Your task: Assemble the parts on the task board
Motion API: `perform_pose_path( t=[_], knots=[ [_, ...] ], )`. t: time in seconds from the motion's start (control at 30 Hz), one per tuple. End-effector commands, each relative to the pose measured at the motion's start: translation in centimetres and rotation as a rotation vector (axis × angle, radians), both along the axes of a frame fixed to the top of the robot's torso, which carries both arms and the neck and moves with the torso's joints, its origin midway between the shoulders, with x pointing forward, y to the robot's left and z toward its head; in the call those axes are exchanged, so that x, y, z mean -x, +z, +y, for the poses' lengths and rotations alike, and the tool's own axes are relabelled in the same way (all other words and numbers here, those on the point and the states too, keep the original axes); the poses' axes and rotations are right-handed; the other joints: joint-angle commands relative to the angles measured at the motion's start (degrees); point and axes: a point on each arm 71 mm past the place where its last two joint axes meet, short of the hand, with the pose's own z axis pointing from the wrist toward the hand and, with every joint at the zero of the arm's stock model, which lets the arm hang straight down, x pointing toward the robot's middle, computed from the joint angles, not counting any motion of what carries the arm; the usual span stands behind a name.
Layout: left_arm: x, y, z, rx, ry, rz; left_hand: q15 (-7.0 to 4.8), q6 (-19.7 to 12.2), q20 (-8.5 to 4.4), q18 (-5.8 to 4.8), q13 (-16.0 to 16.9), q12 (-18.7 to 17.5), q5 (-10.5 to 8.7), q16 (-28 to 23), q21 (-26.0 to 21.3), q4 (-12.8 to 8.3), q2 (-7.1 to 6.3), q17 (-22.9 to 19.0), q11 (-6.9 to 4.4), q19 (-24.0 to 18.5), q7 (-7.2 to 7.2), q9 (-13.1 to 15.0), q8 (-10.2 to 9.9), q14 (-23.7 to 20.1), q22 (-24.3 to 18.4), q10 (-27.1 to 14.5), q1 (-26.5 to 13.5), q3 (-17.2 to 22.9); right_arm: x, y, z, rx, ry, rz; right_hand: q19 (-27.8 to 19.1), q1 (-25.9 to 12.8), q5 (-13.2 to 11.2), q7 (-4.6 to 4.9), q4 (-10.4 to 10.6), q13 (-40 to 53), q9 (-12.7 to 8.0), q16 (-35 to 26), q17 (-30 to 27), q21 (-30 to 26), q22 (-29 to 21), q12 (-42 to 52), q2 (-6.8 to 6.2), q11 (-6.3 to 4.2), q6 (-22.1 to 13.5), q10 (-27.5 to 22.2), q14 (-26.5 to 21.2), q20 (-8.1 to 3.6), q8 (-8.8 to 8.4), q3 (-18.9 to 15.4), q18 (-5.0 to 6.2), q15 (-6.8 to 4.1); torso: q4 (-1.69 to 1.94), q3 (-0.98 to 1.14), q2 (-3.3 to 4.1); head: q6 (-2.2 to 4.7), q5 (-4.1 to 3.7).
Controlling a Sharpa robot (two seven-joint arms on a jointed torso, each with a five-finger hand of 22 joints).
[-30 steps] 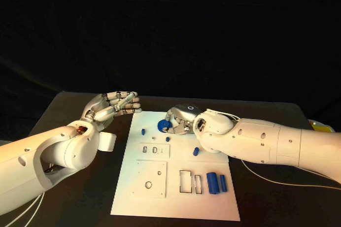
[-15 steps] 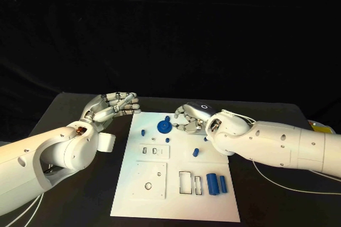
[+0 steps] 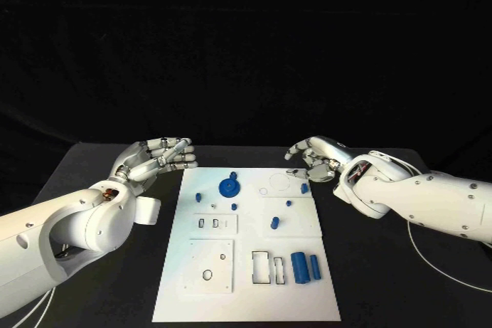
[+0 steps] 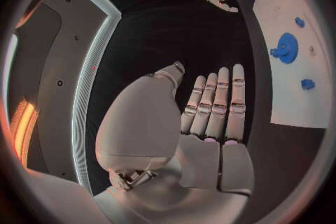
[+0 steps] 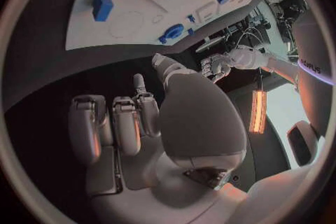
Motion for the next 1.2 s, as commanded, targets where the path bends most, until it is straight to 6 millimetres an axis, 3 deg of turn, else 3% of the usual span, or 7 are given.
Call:
perform_pose_path(
  t=[0.03,0.23,0.43,0.93,1.2],
  knots=[
    [0.0,0.1,-0.2,0.008,-0.018,-0.006,-0.19,-0.6,0.22,0.27,0.0,-0.3,-0.23,-0.3,-0.2,0.0,-0.23,0.1,0.36,-0.2,2.24,-0.1,-0.2,-0.4,-0.1,0.1,-0.1,0.4,0.4,-0.5,-0.9,-0.028,0.05,0.072,2.2,0.7,-0.5,-0.13,-0.5,5.3,0.0,0.3,12.5,-0.2,10.7,0.1,-0.14,-0.67,-0.3,0.0,5.5,-0.39,-0.39,-0.1,-0.68,-0.53,-0.37,0.28,-0.04,0.01,-0.69],
    [0.0,0.1,-0.2,0.009,-0.02,-0.006,-0.19,-0.6,0.22,0.27,0.0,-0.3,-0.23,-0.3,-0.2,0.0,-0.23,0.1,0.36,-0.2,2.24,-0.1,-0.2,-0.4,-0.1,0.1,-0.1,0.4,0.6,-1.3,-3.3,-0.003,0.014,0.098,2.1,0.6,-0.7,0.01,-0.5,5.2,-0.1,0.3,12.5,-0.2,10.7,0.1,-0.35,-0.58,-0.9,-0.1,5.5,-0.53,-0.8,-0.4,-0.67,-0.58,-0.54,0.52,-0.05,-0.07,-0.97],
    [0.0,0.1,-0.2,0.009,-0.02,-0.006,-0.19,-0.6,0.22,0.27,0.0,-0.3,-0.23,-0.3,-0.2,0.0,-0.23,0.1,0.36,-0.2,2.24,-0.1,-0.2,-0.4,-0.1,0.1,-0.1,0.4,0.9,-2.5,-4.8,0.017,-0.011,0.13,2.1,0.6,-0.3,0.75,-0.4,5.1,-0.1,0.3,12.3,-0.3,10.7,-0.1,-0.5,0.01,-1.6,-0.2,5.5,-0.4,-1.4,-0.9,-0.67,-0.2,-0.33,0.45,-0.07,-0.37,-1.0],
    [0.0,0.1,-0.1,0.008,-0.017,-0.005,-0.19,-0.6,0.22,0.27,0.0,-0.3,-0.23,-0.3,-0.2,0.0,-0.23,0.1,0.36,-0.2,2.24,-0.1,-0.2,-0.4,-0.1,0.1,-0.1,0.4,1.3,-4.3,-4.9,0.034,-0.018,0.173,2.1,0.9,0.5,1.34,-0.5,5.1,0.0,0.3,12.4,-0.3,10.7,-0.1,-0.28,0.55,-1.7,-0.2,5.5,-0.04,-1.68,-1.0,-0.69,0.29,-0.31,0.23,-0.15,-0.65,-0.89],
    [0.0,0.0,0.0,0.007,-0.015,-0.005,-0.19,-0.6,0.22,0.27,0.0,-0.3,-0.23,-0.3,-0.2,0.0,-0.23,0.1,0.36,-0.2,2.24,-0.1,-0.2,-0.4,-0.1,0.1,-0.1,0.4,1.3,-4.9,-4.5,0.034,-0.017,0.181,2.1,1.0,0.8,1.48,-0.4,5.2,0.1,0.3,12.4,-0.3,10.8,0.1,-0.09,0.69,-1.5,0.0,5.5,0.09,-1.67,-1.0,-0.7,0.43,-0.38,0.29,-0.11,-0.71,-0.57]
  ],
)
